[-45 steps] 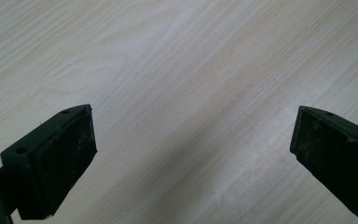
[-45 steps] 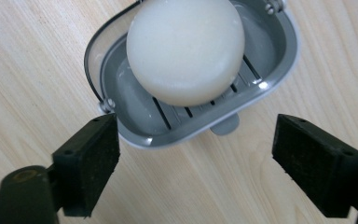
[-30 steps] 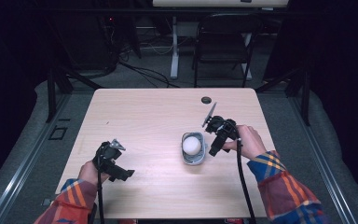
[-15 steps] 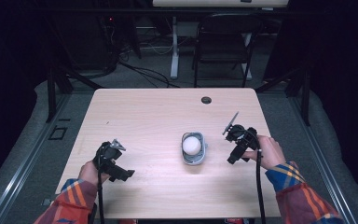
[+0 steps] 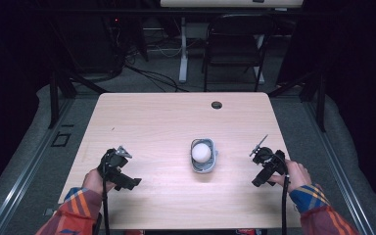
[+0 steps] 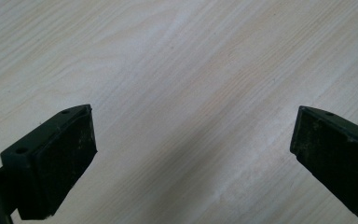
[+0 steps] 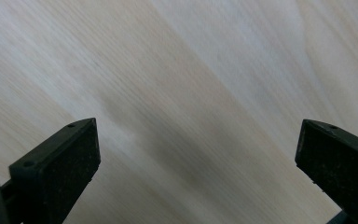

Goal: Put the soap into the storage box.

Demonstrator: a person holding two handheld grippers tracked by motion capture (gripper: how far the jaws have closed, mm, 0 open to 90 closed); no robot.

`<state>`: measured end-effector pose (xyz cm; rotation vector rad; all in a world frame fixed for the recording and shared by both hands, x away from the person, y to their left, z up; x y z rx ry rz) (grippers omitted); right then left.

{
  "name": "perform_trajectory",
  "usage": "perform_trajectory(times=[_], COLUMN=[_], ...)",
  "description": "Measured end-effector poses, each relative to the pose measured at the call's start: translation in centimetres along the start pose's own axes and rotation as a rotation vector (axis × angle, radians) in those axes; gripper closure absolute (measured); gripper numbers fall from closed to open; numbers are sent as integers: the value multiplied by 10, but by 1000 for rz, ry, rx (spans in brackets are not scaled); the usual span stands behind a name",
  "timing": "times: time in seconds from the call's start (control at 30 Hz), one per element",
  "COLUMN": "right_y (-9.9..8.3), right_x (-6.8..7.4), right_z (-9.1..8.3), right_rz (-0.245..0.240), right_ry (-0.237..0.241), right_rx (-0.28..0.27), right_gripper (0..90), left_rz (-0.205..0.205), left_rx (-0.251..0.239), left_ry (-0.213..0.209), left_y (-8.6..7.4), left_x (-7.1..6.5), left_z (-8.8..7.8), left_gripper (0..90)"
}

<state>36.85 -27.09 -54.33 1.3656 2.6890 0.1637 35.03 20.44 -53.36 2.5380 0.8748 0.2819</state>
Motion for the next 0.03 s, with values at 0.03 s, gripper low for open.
perform_trajectory(times=[0.03], right_y=[-2], right_x=[0], right_z=[1], right_rz=[-2], right_ry=[-7], right_rx=[8], right_gripper=[0], left_rz=[1], left_rx=[1], left_ry=[0], left_y=[0], left_x=[0], left_z=[0], left_gripper=[3])
Point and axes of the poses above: each handheld gripper's, and its own axes: z roughly forward along the jaws, y roughly out of its top, x roughly to its left, the point moved 2 cm from there along z, roughly forward along the jaws, and after that the axes turned 8 degrees about z, right-handed, at the moved point
